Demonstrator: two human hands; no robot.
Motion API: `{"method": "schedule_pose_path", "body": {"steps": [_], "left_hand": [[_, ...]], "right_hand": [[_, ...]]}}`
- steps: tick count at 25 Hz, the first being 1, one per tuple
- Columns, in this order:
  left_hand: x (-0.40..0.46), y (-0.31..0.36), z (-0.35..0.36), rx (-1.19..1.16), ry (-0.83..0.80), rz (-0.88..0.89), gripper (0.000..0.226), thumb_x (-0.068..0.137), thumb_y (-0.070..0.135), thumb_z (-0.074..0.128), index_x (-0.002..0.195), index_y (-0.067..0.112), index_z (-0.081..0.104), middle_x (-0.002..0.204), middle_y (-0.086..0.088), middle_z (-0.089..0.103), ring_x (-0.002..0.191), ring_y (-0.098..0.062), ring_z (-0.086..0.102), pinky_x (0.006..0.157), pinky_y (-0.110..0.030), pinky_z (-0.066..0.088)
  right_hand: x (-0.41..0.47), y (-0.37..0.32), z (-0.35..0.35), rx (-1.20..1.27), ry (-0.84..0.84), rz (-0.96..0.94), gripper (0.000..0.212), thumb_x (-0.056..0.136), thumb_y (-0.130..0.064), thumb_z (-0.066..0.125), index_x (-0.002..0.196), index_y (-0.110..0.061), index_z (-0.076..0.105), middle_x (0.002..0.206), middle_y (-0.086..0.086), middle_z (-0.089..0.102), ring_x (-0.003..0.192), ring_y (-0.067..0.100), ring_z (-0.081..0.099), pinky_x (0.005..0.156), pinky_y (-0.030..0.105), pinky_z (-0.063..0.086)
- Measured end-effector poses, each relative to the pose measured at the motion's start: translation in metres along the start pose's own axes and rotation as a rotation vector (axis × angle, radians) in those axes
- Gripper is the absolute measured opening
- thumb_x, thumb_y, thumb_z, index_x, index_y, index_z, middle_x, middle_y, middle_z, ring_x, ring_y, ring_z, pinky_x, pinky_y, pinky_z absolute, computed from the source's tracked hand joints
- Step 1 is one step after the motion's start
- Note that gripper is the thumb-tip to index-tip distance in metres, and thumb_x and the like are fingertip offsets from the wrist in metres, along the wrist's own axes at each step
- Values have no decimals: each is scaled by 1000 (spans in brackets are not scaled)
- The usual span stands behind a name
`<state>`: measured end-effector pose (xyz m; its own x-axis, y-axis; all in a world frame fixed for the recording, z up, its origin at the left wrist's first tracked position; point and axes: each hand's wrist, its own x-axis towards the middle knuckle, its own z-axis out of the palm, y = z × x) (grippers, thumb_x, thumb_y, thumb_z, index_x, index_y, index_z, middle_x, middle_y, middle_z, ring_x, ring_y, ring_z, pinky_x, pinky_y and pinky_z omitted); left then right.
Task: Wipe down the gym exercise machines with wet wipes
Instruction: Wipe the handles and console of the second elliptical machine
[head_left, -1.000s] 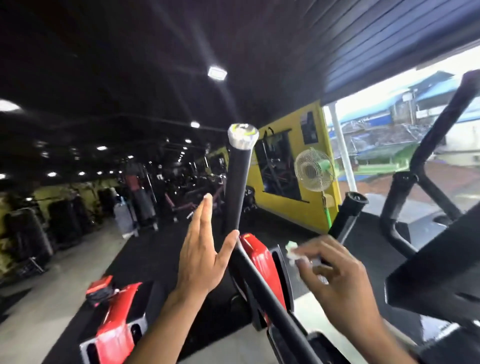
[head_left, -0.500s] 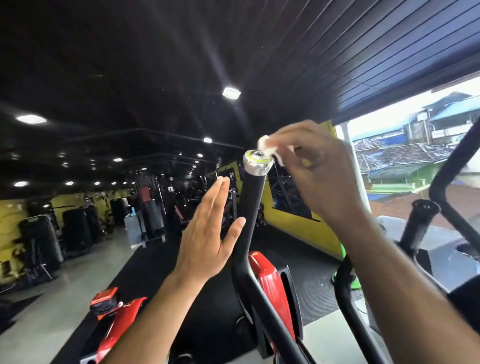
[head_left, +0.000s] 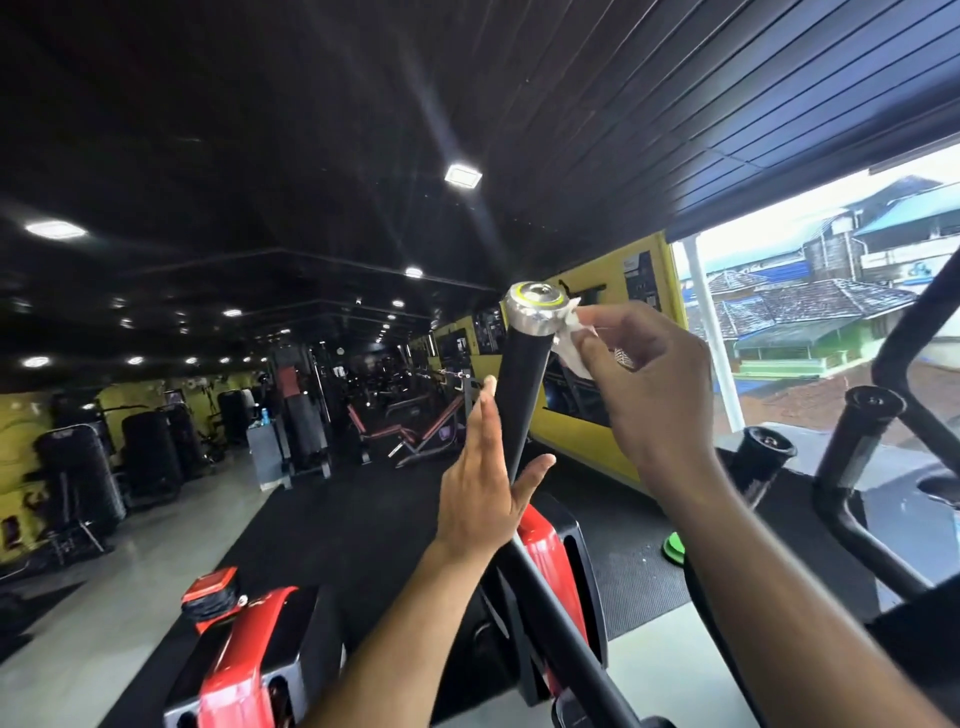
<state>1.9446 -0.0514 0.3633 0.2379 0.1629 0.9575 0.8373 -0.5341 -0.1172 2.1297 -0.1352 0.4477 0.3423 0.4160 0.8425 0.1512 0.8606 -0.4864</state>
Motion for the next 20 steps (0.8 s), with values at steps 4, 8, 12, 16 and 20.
{"method": "schedule_pose_path", "body": {"steps": [4, 8, 12, 16, 20], "left_hand": [[-1, 2, 14, -78, 109, -21, 86, 106, 63, 35, 166, 21, -10, 165, -22, 28, 159, -4, 10, 92, -31, 53], [-8, 1, 20, -124, 138, -26, 78, 107, 62, 35, 166, 25, 1, 161, -18, 28, 155, -13, 22, 104, -22, 34], [-20, -4, 30, -71, 162, -45, 70, 107, 61, 35, 156, 14, 16, 159, -15, 38, 130, -48, 55, 88, -47, 58], [-26, -7, 34, -69, 143, -85, 68, 107, 60, 36, 156, 17, 17, 150, -18, 38, 125, -54, 58, 94, -48, 52], [-33, -1, 23, -47, -2, -186, 82, 104, 65, 34, 166, 29, -5, 164, -28, 29, 150, -35, 37, 109, -46, 46]], "right_hand": [[-6, 5, 18, 93, 104, -73, 15, 94, -7, 68, 94, -22, 70, 95, -6, 70, 91, 13, 68, 74, 26, 57], [-33, 24, 31, 50, 24, -66, 15, 95, -1, 65, 93, -14, 71, 100, -5, 70, 98, 15, 68, 78, 38, 61], [-18, 19, 25, 108, 83, 14, 19, 93, -6, 69, 90, -25, 71, 91, -8, 73, 85, 10, 71, 77, 30, 60], [-17, 19, 27, 85, 43, 44, 14, 94, -10, 69, 92, -23, 72, 87, -9, 73, 78, 12, 70, 69, 26, 58], [-36, 36, 5, -89, -218, 65, 13, 92, -11, 72, 91, -24, 74, 93, -16, 73, 87, 2, 69, 72, 12, 51]]}}
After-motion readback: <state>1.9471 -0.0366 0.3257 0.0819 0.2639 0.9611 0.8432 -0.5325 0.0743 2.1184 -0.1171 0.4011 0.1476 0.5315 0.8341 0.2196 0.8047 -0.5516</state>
